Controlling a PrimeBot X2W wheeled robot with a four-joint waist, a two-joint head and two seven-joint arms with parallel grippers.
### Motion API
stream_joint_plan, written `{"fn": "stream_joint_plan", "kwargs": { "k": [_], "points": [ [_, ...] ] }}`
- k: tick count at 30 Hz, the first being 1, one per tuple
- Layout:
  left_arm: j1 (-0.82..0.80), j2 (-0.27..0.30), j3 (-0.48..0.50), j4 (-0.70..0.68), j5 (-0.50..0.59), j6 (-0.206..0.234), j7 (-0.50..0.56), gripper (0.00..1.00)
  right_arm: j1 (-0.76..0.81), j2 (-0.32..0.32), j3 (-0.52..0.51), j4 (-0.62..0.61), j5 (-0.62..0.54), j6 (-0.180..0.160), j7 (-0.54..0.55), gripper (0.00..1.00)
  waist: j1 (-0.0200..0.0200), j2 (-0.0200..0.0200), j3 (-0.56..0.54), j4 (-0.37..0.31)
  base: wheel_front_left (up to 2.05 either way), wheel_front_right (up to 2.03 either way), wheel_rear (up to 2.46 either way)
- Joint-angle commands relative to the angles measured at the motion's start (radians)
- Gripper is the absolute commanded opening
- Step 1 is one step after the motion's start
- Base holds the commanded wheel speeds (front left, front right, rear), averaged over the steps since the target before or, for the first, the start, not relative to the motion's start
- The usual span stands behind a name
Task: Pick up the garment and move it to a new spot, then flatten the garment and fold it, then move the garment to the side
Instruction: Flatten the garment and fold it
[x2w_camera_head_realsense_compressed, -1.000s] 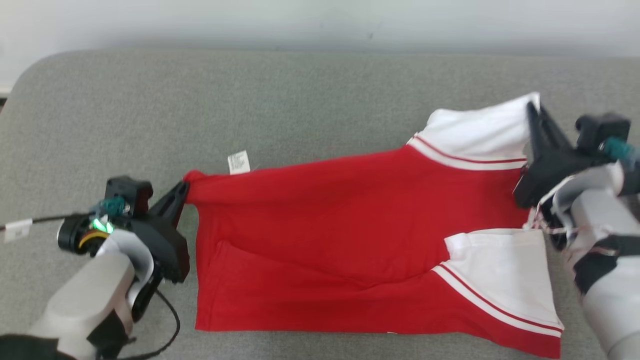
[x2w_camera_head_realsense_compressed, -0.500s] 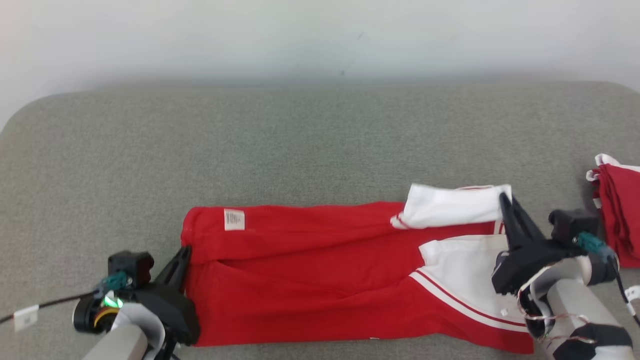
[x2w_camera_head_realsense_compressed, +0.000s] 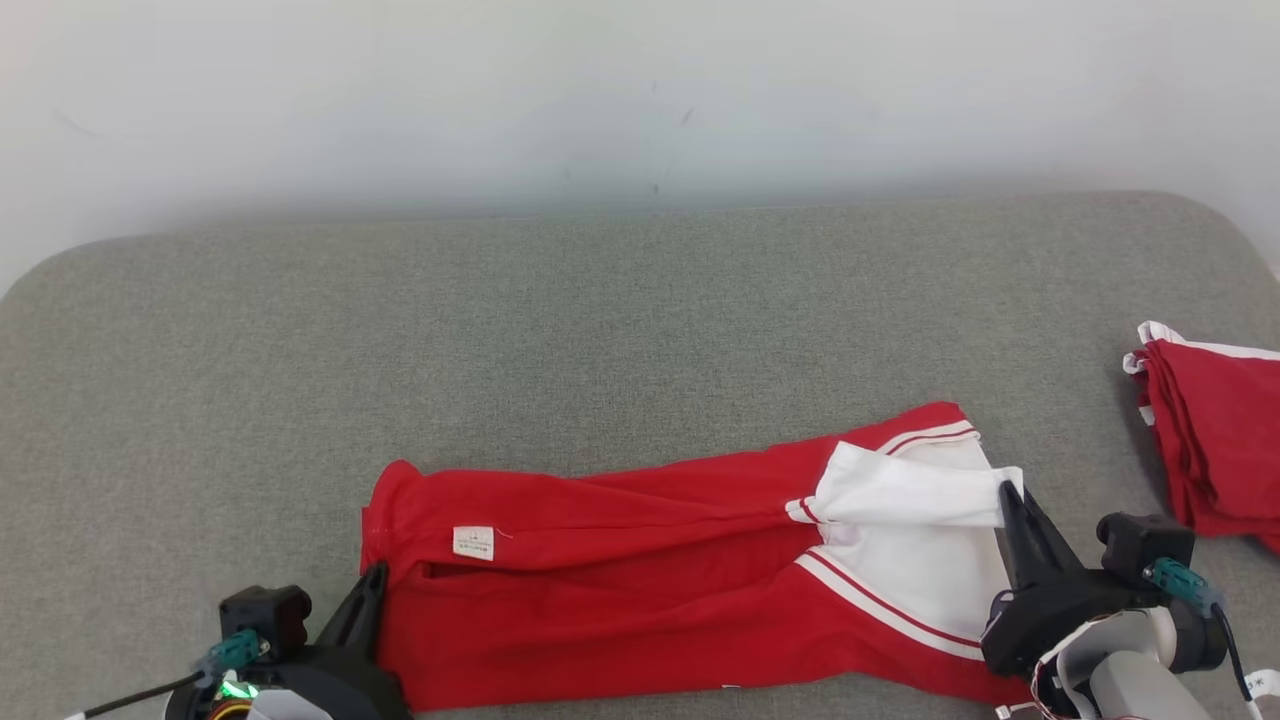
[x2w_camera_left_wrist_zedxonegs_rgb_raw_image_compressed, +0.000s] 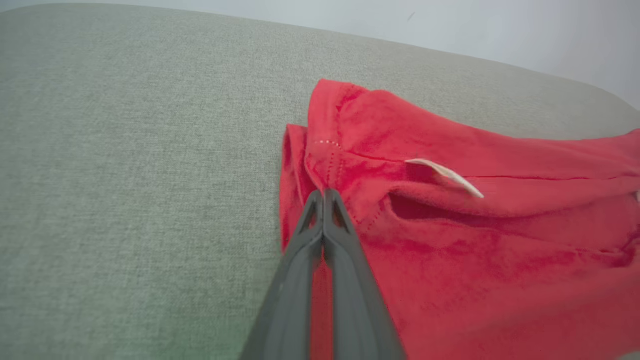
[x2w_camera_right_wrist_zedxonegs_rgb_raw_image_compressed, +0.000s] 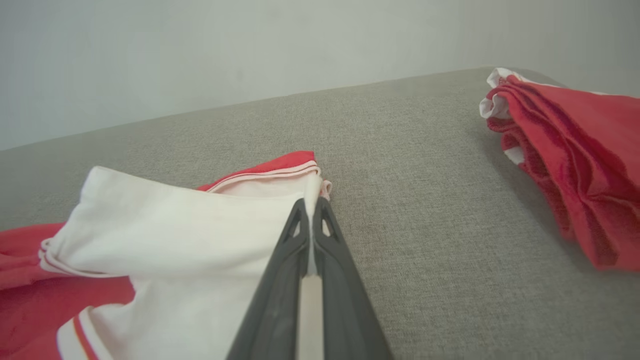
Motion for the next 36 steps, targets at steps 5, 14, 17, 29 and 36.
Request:
{"fn": "stream_joint_plan", "kwargs": {
  "k": [5, 14, 17, 29, 36],
  "points": [
    [0.052, -0.032, 0.054, -0.016, 0.075, -0.005, -0.003, 0.00, 0.032, 0.006, -0.035, 0.035, -0.026, -0.003, -0.004, 0.15, 0.0002, 0.0001, -0.006, 0.001, 0.00, 0.00, 0.00],
    [0.228, -0.089, 0.252, -0.182, 0.262, 0.071, -0.003, 1.00, 0.068, 0.037, -0.123, -0.029, -0.070, -0.003, -0.004, 1.00, 0.0002, 0.0001, -0.049, 0.002, 0.00, 0.00, 0.00],
    [0.322, -0.131, 0.343, -0.267, 0.354, 0.088, -0.003, 1.00, 0.107, 0.058, -0.153, -0.036, -0.083, -0.003, -0.004, 1.00, 0.0002, 0.0001, -0.066, 0.005, 0.00, 0.00, 0.00],
    [0.452, -0.225, 0.482, -0.382, 0.533, 0.043, -0.003, 1.00, 0.147, 0.092, -0.162, 0.002, -0.093, -0.003, -0.004, 1.00, 0.0002, 0.0001, -0.083, 0.024, 0.00, 0.00, 0.00],
    [0.455, -0.243, 0.528, -0.393, 0.565, 0.018, -0.003, 1.00, 0.121, 0.089, -0.159, 0.032, -0.092, -0.003, -0.004, 1.00, 0.0002, 0.0001, -0.077, 0.028, 0.00, 0.00, 0.00]
  ]
}}
